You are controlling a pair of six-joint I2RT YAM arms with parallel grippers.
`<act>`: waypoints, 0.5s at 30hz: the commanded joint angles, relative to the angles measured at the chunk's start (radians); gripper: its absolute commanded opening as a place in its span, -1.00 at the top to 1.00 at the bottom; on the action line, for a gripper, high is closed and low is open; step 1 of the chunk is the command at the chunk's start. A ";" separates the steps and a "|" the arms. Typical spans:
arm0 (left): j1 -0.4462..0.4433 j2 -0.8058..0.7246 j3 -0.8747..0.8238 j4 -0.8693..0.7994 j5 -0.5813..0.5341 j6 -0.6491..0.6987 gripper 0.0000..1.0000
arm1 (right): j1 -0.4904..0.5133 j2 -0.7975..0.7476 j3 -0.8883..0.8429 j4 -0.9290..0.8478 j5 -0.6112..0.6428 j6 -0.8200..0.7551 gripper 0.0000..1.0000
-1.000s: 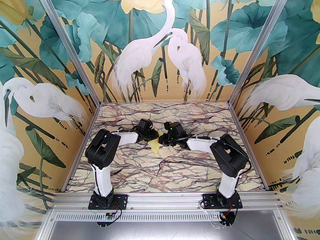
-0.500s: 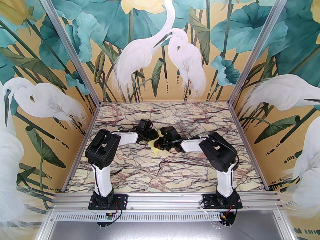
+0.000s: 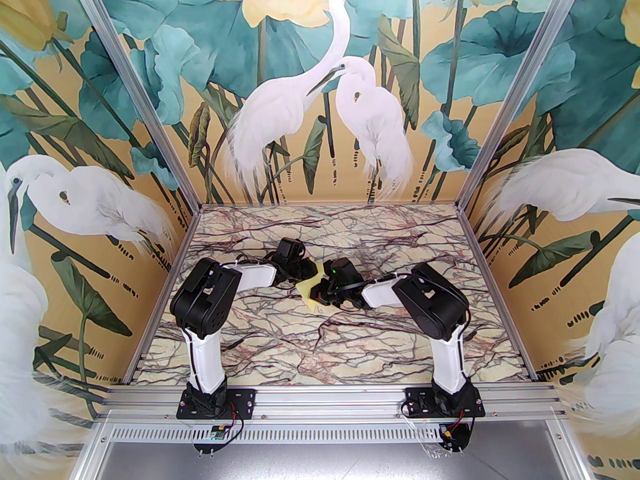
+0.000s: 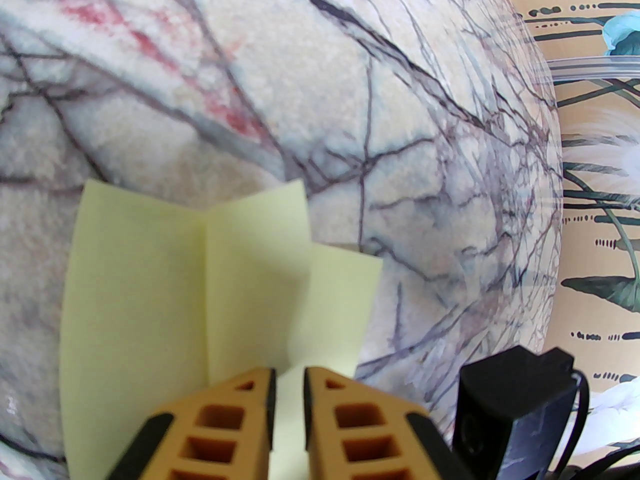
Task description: Fold a paper plane with a square sheet of paper (fold left side to right side)
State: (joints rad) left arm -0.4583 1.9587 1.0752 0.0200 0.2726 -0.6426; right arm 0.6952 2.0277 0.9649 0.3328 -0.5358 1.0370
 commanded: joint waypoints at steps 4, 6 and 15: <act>-0.005 0.026 -0.013 0.002 -0.009 -0.020 0.69 | 0.007 0.031 0.007 -0.154 0.009 -0.027 1.00; -0.005 0.030 -0.012 -0.004 -0.021 -0.026 0.72 | 0.014 0.019 0.003 -0.171 0.004 -0.034 1.00; -0.005 0.050 -0.003 -0.022 -0.038 -0.040 0.77 | 0.059 -0.037 -0.090 -0.142 -0.006 -0.013 1.00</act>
State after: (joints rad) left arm -0.4583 1.9652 1.0752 0.0196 0.2680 -0.6697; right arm 0.7177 1.9991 0.9394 0.3012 -0.5217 1.0183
